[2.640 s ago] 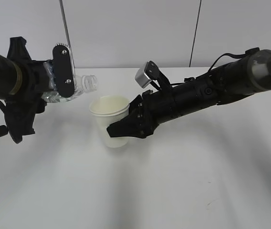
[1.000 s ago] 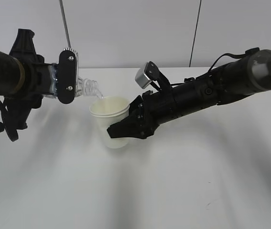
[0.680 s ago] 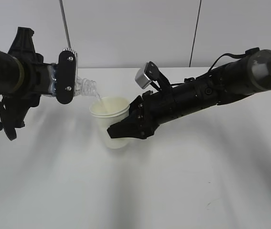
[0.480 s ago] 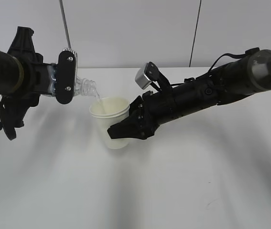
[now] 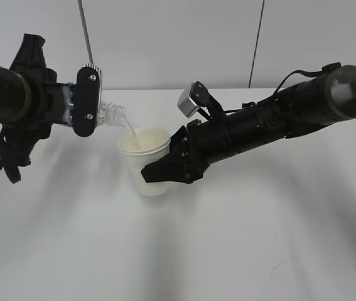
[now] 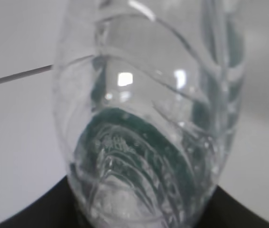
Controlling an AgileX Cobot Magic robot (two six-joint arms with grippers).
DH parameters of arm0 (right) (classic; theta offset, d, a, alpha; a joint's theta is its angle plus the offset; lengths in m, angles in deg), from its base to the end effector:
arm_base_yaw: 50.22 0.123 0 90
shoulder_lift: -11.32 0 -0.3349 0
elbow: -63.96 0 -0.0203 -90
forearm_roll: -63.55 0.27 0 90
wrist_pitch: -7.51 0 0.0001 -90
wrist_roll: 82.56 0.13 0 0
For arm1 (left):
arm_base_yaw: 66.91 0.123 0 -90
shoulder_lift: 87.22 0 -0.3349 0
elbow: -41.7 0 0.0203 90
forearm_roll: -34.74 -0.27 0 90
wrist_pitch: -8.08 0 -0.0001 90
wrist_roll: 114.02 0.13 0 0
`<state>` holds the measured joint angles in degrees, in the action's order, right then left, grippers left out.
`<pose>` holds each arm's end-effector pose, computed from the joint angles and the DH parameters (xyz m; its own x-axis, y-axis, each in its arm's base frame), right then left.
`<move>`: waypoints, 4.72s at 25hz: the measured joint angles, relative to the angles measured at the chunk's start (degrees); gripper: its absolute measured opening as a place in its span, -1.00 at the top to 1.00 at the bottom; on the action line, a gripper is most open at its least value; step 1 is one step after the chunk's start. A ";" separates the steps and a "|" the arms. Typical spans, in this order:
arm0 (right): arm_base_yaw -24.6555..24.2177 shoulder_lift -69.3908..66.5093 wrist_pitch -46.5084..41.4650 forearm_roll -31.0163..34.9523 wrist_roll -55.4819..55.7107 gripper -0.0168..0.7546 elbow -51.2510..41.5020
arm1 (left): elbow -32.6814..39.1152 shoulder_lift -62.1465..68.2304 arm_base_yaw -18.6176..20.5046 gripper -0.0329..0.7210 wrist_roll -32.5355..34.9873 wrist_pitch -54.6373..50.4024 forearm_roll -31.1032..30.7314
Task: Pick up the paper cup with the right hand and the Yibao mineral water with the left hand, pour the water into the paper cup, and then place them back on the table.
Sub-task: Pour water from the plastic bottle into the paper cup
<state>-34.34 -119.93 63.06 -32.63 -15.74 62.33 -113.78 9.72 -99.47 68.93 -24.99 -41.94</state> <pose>0.4312 0.2334 0.1474 -0.2661 -0.4087 -0.8730 -0.9569 0.2212 0.1880 0.3454 -0.1386 0.2611 -0.0099 0.9866 0.1627 0.5533 -0.1301 0.8228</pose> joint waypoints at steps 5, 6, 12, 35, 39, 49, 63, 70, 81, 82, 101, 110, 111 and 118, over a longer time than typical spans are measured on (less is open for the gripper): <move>0.00 0.00 0.00 0.00 0.00 -0.34 0.00 | 0.00 0.00 -0.11 0.01 0.00 -0.61 -1.26; 0.00 0.00 0.00 0.00 0.00 -0.34 0.00 | 0.00 0.00 -0.35 0.01 0.00 -0.88 -1.30; 0.00 0.00 0.00 0.00 0.00 -0.34 0.00 | 0.00 0.06 -1.58 0.01 0.00 -1.03 -1.97; 0.00 0.00 0.00 -0.36 0.00 -0.34 0.00 | 0.00 1.02 -1.62 0.01 -0.89 -2.43 -2.59; 0.00 0.00 0.00 -0.36 0.09 -0.34 0.00 | 0.00 1.02 -1.62 0.01 -2.53 -2.48 -2.59; 0.00 0.00 0.00 -0.45 0.09 -0.34 0.00 | 0.00 1.02 -1.62 0.01 -5.18 -2.47 -2.59; 0.00 0.00 0.00 0.99 0.09 -0.33 0.00 | -0.01 1.07 -1.62 0.01 -18.37 -2.47 -2.19; 0.00 0.00 0.00 3.37 0.09 -0.33 0.00 | -0.01 1.07 -1.62 0.01 -30.24 -2.47 -0.94; 0.00 0.00 -1.62 5.65 0.09 -0.33 0.00 | -0.07 1.07 -1.62 0.01 -41.85 -0.80 6.06; 0.00 0.00 -2.46 5.92 0.09 -0.33 0.00 | -0.07 1.07 -1.62 0.01 -42.89 -0.30 6.13; -2.14 0.00 -11.32 20.00 -6.54 -0.33 0.00 | -0.07 1.07 5.00 0.01 -57.70 13.29 5.89; -3.59 0.00 -19.15 29.14 -12.84 -0.33 0.00 | -0.07 1.07 10.74 0.01 -59.94 23.57 5.30; -3.59 0.00 -20.60 30.16 -13.51 -0.33 0.00 | -0.07 1.07 11.19 0.01 -59.94 24.98 5.23; -3.79 0.00 -26.99 36.59 -17.50 -0.33 0.00 | -0.07 1.57 14.42 0.01 -60.00 33.08 4.92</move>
<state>-38.14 -119.93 36.07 3.97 -33.24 62.33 -113.85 11.29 -85.05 8.92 8.08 -37.02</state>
